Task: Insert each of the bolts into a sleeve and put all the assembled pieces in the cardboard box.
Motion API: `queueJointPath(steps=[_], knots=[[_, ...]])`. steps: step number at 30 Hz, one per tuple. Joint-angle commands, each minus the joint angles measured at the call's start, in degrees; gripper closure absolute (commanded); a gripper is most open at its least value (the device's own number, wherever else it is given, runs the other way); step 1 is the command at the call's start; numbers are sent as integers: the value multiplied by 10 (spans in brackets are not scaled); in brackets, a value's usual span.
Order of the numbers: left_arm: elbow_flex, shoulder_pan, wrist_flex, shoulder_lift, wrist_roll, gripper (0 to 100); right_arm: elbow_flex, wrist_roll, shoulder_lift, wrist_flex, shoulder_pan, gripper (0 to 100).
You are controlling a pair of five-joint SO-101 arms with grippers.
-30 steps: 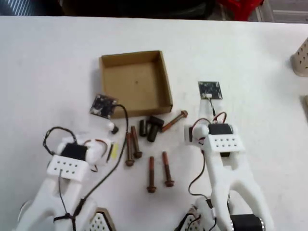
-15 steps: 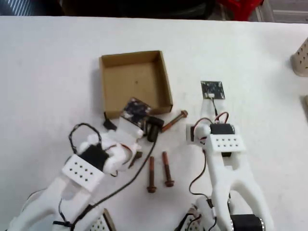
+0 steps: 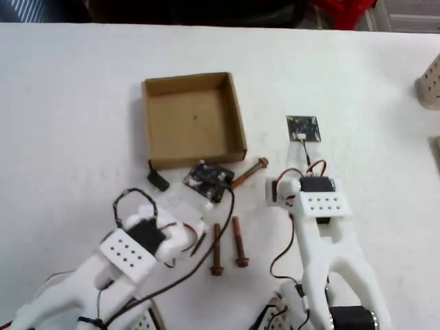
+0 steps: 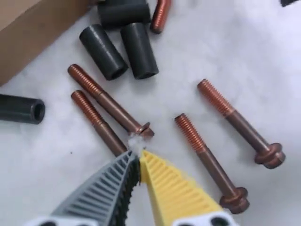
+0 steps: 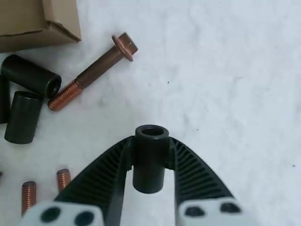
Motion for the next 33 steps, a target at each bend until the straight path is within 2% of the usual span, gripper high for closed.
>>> queueJointPath(steps=[1, 7, 12, 18, 24, 26, 29, 33], knots=[[-29, -28, -15, 59, -9, 977, -6, 6, -19, -14, 6, 981], [-120, -27, 28, 202, -9, 977, 0, 5, -18, -22, 4, 981], [-133, -23, 38, 226, -11, 978, 0, 4, -18, -22, 5, 981], [-124, -37, 50, 226, -104, 978, 0, 5, -19, -22, 6, 981], [-129, 40, 51, 218, -107, 978, 0, 2, -19, -22, 6, 981], [-139, 61, 51, 196, -85, 978, 0, 1, -19, -22, 6, 981], [-140, 64, 46, 148, -15, 978, 0, 1, -19, -22, 7, 981], [-92, 64, -9, 127, 33, 977, 0, 1, -19, -22, 7, 981]])
